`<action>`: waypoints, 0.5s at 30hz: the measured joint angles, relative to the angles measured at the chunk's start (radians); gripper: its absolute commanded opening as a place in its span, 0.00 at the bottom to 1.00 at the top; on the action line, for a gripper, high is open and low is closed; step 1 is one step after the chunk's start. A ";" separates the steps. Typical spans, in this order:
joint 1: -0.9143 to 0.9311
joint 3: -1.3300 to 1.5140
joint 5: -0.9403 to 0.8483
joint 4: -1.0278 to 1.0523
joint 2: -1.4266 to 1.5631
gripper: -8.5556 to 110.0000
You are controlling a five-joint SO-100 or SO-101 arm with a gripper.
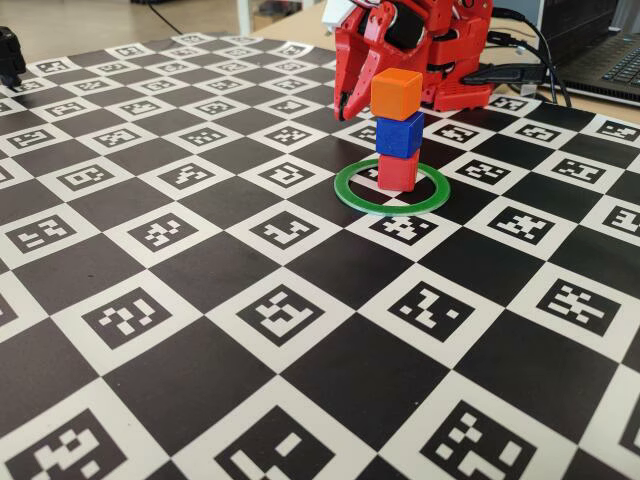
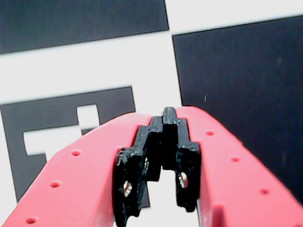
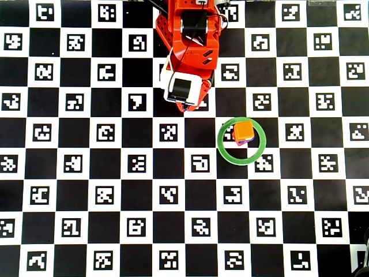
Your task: Grab the red cube then put it in the green circle then put the blue cube on top and finally the orange cube on top
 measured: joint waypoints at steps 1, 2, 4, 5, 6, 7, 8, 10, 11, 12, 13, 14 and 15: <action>0.000 0.000 -0.003 0.011 0.006 0.02; 0.000 0.000 -0.006 0.020 0.011 0.02; 0.000 0.000 -0.006 0.026 0.017 0.02; 0.000 0.000 -0.006 0.031 0.021 0.02; 0.000 0.000 -0.006 0.035 0.026 0.02; 0.000 0.000 -0.006 0.035 0.031 0.02; 0.000 0.000 -0.006 0.040 0.035 0.02; 0.000 0.000 -0.003 0.049 0.040 0.02; 0.000 0.000 -0.003 0.051 0.040 0.02; 0.000 0.000 -0.003 0.051 0.040 0.02; 0.000 0.000 -0.008 0.051 0.040 0.02; 0.000 0.000 -0.020 0.051 0.040 0.02; 0.000 0.000 -0.029 0.052 0.040 0.02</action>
